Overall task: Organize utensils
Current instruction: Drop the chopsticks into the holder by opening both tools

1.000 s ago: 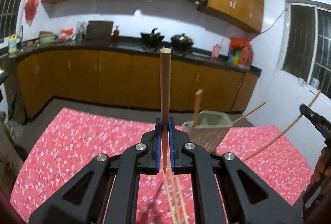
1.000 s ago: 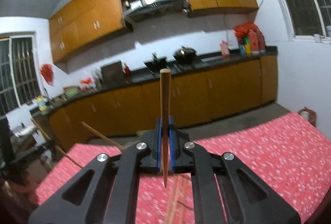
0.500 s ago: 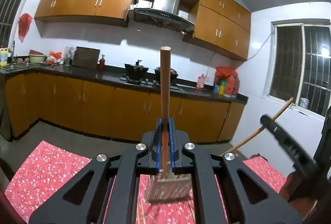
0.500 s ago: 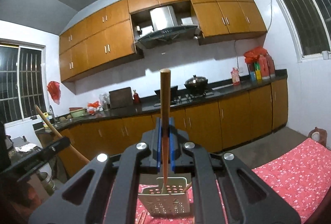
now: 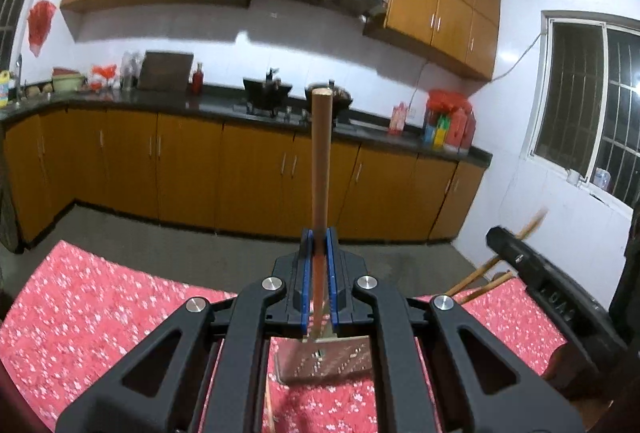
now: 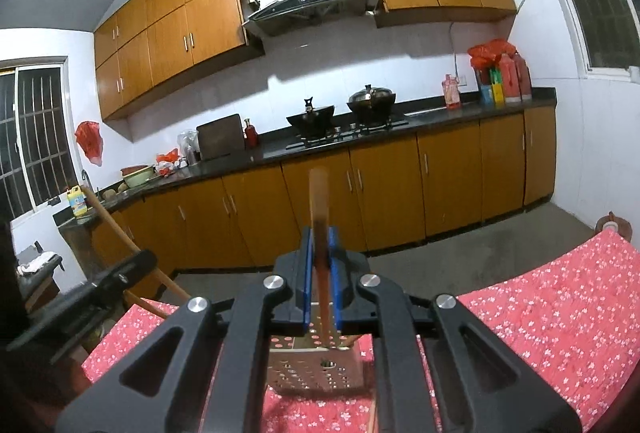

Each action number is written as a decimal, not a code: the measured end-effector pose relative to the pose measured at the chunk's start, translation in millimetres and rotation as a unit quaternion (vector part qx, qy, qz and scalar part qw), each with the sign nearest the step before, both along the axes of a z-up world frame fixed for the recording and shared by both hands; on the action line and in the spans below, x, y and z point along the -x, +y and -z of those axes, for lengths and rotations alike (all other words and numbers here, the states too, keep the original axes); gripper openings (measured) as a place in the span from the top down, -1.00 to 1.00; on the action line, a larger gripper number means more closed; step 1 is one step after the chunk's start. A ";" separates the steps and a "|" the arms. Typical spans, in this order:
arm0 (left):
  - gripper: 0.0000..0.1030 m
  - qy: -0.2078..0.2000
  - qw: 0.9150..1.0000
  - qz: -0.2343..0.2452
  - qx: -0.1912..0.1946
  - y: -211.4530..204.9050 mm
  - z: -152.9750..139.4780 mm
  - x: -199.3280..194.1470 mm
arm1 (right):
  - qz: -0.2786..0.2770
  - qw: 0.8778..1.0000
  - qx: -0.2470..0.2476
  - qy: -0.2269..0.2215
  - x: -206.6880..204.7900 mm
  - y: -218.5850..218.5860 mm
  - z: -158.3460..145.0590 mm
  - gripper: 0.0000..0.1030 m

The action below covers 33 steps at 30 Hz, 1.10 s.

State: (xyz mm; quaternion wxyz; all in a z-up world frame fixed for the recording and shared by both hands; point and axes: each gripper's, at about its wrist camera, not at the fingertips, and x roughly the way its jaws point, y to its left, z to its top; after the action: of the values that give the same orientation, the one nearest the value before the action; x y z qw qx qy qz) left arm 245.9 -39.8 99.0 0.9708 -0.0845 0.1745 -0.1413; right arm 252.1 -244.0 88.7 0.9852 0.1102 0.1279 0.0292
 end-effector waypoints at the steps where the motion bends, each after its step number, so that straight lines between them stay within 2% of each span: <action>1: 0.85 0.002 1.000 0.000 0.000 0.8 2.4 -0.6 | 0.000 1.000 0.001 0.000 0.5 0.1 1.0 0.76; 10: 0.82 -0.006 1.000 0.002 0.007 6.4 -6.7 8.0 | -0.001 1.000 0.000 -0.012 18.3 2.4 -5.6 0.72; 15: 0.82 -0.030 0.999 -0.004 0.029 24.2 -22.3 33.8 | 0.001 0.999 0.009 -0.033 56.2 -5.6 -16.5 0.63; 19: 0.82 -0.045 0.997 -0.010 0.054 46.1 -30.5 59.2 | 0.012 1.000 0.010 -0.021 88.3 -20.3 -9.4 0.61; 22: 0.82 -0.048 0.997 -0.017 0.059 66.9 -24.2 83.3 | 0.028 0.999 0.018 0.016 108.4 -34.4 15.7 0.60; 25: 0.82 -0.028 0.998 -0.028 0.040 80.7 -7.7 93.2 | 0.047 0.996 0.028 0.069 116.9 -48.0 49.5 0.60; 29: 0.82 0.037 0.998 -0.050 0.006 98.5 35.1 94.4 | 0.053 0.983 0.006 0.177 115.1 -64.5 110.9 0.59; 33: 0.82 0.117 0.991 -0.059 0.002 114.2 84.2 89.2 | 0.021 0.967 -0.022 0.253 116.3 -55.1 158.0 0.59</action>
State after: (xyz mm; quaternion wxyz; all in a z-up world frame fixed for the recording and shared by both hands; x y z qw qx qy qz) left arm 156.7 74.3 14.8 0.9500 -0.1126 0.2817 -0.0734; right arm 135.8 -299.1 -69.3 0.9183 0.1385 0.3704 -0.0174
